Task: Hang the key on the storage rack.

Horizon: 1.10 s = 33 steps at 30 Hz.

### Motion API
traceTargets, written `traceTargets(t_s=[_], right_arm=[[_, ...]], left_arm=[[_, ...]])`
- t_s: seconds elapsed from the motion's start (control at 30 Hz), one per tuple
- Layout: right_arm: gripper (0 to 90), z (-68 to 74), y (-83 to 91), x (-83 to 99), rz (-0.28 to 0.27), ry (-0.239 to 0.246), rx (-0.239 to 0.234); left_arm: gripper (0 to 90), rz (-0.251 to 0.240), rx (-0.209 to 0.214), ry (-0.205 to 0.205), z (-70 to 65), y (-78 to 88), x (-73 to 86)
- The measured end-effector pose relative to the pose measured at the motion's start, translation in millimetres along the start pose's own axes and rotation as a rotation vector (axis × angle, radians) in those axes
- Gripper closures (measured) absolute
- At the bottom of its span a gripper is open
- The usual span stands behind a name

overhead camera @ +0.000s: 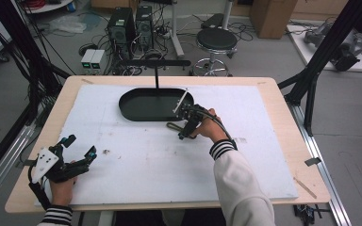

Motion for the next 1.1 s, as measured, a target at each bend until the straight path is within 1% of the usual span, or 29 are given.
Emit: traceTargets(t_s=[0.07,0.13,0.17,0.37,0.5,0.77,0.87,0.93,1.0,1.1], right_arm=[[20.6,-0.6,-1.8,0.6,0.013,-0.008,-0.007],[24.3,-2.0,-3.0,1.1,0.023,-0.001,-0.002],[27.3,-2.4,-3.2,1.6,0.027,-0.006,-0.009],[39.7,-3.2,-1.8,2.1,0.038,-0.014,-0.022],[45.9,-2.3,-3.0,1.4,0.057,-0.007,-0.031],[52.2,-1.0,-7.7,0.7,0.089,-0.006,-0.038],[55.1,-0.8,-8.2,0.2,0.093,-0.001,-0.026],[58.8,-0.7,-7.8,0.2,0.098,-0.01,-0.02],[61.9,-1.3,-7.3,0.3,0.102,-0.003,-0.013],[62.4,-0.5,-8.3,0.2,0.111,0.001,-0.006]], left_arm=[[13.3,0.0,-0.001,0.0,0.0,0.0,0.0],[13.3,0.001,0.001,-0.002,0.1,0.1,0.0],[13.3,-0.001,-0.001,0.0,-0.1,0.0,0.0],[13.3,0.001,0.0,-0.001,0.1,0.0,0.0],[13.3,0.0,0.0,-0.001,0.1,0.0,0.0],[13.3,0.001,0.0,0.0,0.2,0.0,0.0],[13.3,0.0,0.0,0.001,0.2,0.0,0.0],[13.3,0.0,0.0,0.0,0.2,0.0,0.0],[13.3,0.001,0.0,0.001,0.3,0.0,0.0],[13.3,0.001,0.0,0.0,0.3,0.1,0.0]])
Point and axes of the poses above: each handheld gripper's, and its own axes: y roughly backward along the jaws, x roughly out of its underside, z roughly to its left, the point moved 1 cm from there along -y, roughly forward along the jaws
